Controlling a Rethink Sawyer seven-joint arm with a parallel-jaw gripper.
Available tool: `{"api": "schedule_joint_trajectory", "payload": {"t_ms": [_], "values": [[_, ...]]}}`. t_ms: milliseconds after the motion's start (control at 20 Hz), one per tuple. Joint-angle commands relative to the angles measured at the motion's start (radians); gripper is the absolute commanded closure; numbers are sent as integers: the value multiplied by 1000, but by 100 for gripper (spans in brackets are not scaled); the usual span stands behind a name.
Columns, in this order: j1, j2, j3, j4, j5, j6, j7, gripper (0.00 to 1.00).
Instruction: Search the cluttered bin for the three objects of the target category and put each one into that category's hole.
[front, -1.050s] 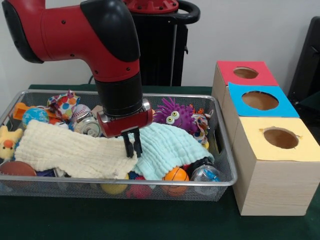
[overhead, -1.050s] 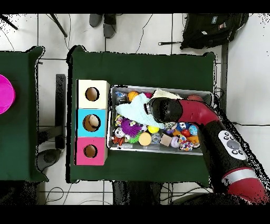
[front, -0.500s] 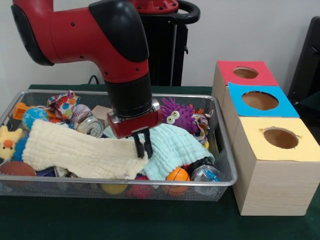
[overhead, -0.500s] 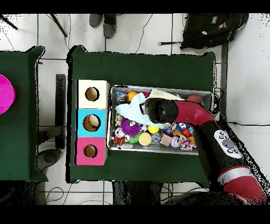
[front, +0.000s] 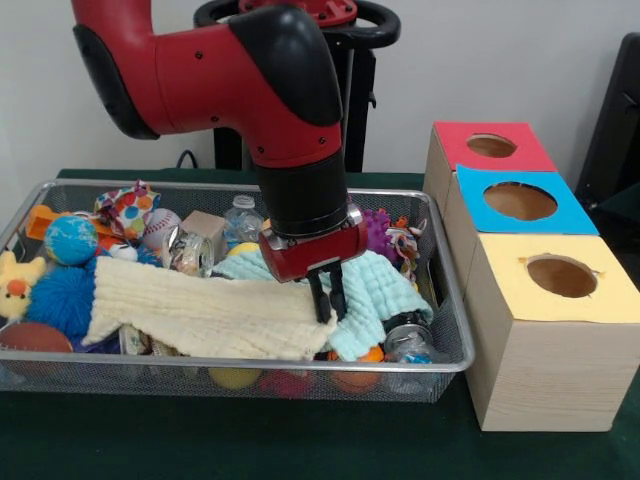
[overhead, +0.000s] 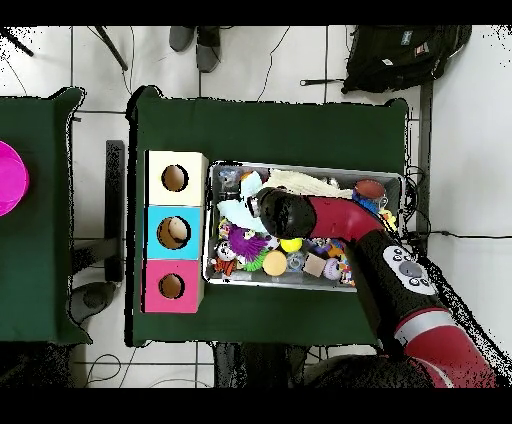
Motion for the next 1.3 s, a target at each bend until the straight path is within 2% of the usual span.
{"api": "schedule_joint_trajectory", "payload": {"t_ms": [50, 250, 300, 450, 500, 850, 1300], "values": [[61, 51, -4, 112, 86, -85, 288, 100], [77, 43, -23, 113, 99, -97, 272, 100], [78, 43, -27, 112, 110, -105, 255, 0], [69, 39, -25, 123, 123, -133, 273, 0], [77, 34, -35, 109, 118, -80, 237, 0], [66, 17, -42, 144, 157, -87, 241, 0], [78, -128, -68, 216, 192, -50, 252, 0]]}}
